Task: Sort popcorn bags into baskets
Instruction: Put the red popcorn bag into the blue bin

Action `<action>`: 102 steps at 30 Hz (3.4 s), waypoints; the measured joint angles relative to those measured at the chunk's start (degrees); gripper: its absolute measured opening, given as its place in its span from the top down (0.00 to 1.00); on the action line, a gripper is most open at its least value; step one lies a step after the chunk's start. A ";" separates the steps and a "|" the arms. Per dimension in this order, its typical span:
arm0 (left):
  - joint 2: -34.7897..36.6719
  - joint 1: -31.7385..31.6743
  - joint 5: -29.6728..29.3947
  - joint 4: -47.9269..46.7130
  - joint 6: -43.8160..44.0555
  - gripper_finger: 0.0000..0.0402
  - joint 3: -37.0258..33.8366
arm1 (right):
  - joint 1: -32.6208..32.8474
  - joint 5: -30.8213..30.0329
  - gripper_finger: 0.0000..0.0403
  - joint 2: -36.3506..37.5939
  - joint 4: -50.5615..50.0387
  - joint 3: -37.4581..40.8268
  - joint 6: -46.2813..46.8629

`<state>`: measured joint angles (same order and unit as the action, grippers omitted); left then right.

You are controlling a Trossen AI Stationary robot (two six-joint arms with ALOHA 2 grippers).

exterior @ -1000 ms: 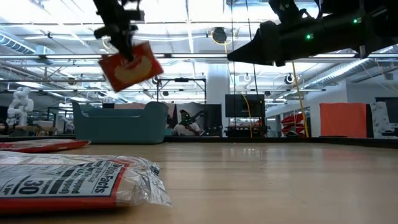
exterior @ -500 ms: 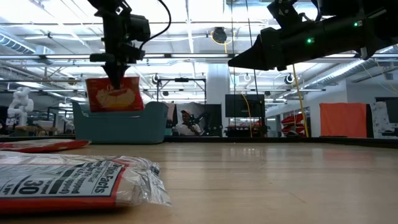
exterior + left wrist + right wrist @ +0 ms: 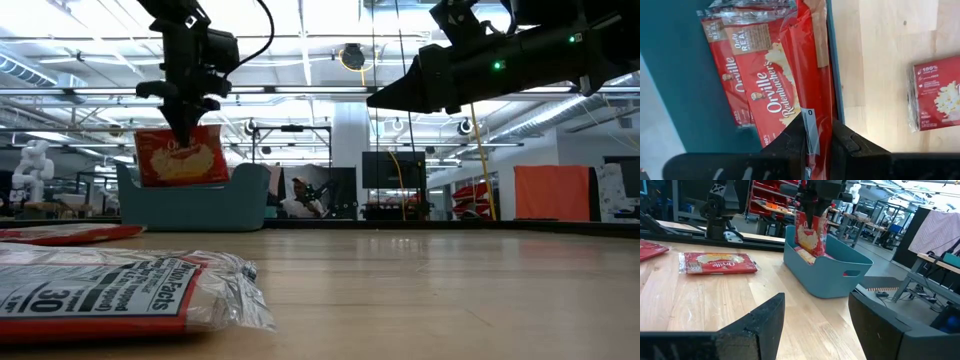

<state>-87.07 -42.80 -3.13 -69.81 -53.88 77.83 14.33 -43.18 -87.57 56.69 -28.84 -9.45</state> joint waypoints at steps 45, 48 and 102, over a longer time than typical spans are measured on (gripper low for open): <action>0.00 -4.12 -9.02 19.95 10.44 0.63 -3.20 | 0.00 -0.02 0.47 0.00 -0.20 0.02 0.00; 0.00 -4.12 -9.00 19.92 16.81 0.66 -3.23 | 0.00 -0.02 0.47 0.00 -0.44 0.02 0.01; 3.89 23.25 -42.72 33.87 34.65 0.87 -25.87 | -0.63 -0.02 0.47 -0.02 -2.99 0.02 3.02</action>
<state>-83.18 -19.55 -45.85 -35.94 -19.23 51.96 13.69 -43.20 -87.59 53.69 -28.82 -6.44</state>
